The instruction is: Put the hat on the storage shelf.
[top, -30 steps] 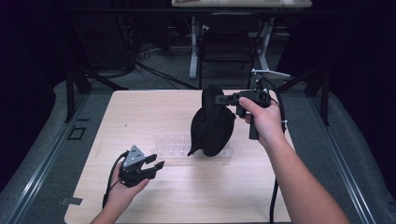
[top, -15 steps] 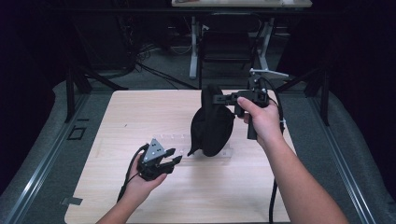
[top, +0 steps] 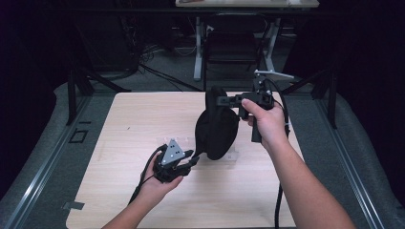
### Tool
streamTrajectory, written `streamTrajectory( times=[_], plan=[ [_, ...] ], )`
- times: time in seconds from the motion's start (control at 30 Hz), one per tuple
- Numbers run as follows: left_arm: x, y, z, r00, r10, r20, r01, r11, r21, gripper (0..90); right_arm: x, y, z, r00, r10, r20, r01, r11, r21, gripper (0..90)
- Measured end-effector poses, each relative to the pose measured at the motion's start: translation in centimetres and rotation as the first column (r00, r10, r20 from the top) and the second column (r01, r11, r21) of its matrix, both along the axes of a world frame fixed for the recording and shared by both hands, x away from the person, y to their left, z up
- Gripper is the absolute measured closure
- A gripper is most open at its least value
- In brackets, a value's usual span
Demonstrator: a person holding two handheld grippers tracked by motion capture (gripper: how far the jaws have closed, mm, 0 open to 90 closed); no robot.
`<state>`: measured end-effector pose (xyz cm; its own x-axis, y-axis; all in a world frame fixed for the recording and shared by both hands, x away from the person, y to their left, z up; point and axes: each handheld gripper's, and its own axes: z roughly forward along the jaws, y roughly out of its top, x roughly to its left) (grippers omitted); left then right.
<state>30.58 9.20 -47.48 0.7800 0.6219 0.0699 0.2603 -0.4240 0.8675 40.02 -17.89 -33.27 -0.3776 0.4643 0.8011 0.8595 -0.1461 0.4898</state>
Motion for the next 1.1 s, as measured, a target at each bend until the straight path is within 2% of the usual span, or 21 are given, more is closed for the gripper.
streamTrajectory(
  times=[0.2,0.37,0.63,0.87,1.03,1.1],
  plan=[
    [0.1,-0.7,0.3,0.9999,-0.004,0.014,0.003,0.9996,0.027,72.9,0.0,0.1,0.0,1.0,0.0,0.001,0.0,1.0,0.005,85.5],
    [0.2,-0.8,0.4,0.9998,0.0,0.019,-0.001,0.9995,0.031,76.3,0.0,0.0,0.0,1.0,-0.001,0.002,0.001,1.0,0.003,85.3],
    [0.0,-1.0,0.4,0.9989,0.004,0.046,-0.007,0.9977,0.067,80.4,-0.1,0.1,0.0,1.0,0.0,0.007,0.0,1.0,0.008,84.4],
    [-0.1,-0.9,0.4,0.9987,0.011,0.05,-0.015,0.9972,0.073,81.7,-0.3,-0.1,0.2,0.9997,-0.005,0.023,0.004,1.0,0.014,80.7],
    [-0.1,-1.0,0.4,0.9984,0.013,0.055,-0.017,0.997,0.075,82.1,-0.6,-0.1,0.4,0.9995,-0.003,0.033,0.001,0.999,0.041,78.9],
    [-0.1,-0.8,0.4,0.9983,0.019,0.056,-0.023,0.9973,0.07,82.5,-1.0,-0.1,0.8,0.9987,0.004,0.052,-0.006,0.999,0.037,78.4]
  ],
)
